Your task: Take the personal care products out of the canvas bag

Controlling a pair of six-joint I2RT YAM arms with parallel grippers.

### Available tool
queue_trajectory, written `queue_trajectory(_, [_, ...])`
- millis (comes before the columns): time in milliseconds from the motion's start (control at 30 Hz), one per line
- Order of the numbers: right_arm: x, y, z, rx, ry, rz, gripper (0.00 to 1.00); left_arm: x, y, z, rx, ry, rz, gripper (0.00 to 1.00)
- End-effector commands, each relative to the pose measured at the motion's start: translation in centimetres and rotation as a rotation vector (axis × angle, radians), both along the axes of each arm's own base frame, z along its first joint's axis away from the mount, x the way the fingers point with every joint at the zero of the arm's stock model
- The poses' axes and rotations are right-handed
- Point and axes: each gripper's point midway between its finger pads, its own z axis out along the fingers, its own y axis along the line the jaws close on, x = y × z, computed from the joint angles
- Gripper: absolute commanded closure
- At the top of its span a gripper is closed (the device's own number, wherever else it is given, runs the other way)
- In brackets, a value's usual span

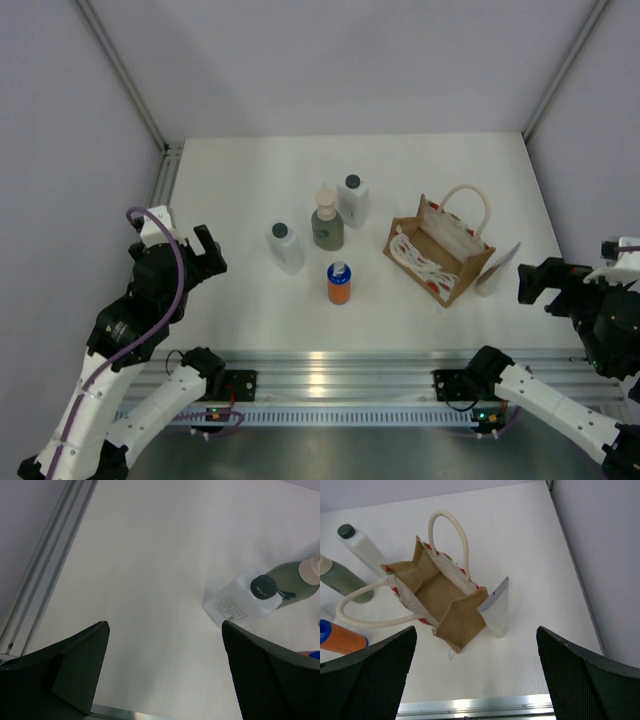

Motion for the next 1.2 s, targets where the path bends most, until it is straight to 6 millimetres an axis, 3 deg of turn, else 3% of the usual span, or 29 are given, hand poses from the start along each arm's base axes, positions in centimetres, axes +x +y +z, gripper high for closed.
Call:
queue_trajectory(0, [-0.2,-0.4,-0.2,-0.044,0.026,-0.011,0.01,-0.2,0.3,1.0,0.008,-0.018,0.003,0.02])
queue_trajectory(400, [0.9,0.8,-0.6,-0.094,0.078,-0.001,0.00,0.1,0.3,1.5,0.012,-0.020,0.004,0.02])
queue_trajectory(633, [0.7,0.4,-0.5,-0.086,0.067,-0.011,0.01,0.0,0.4,2.0,0.012,-0.033,0.007,0.02])
queue_trajectory(1167, [0.6,0.5,-0.6,-0.080,0.065,-0.002,0.00,0.2,0.4,1.3,0.018,-0.014,0.013,0.02])
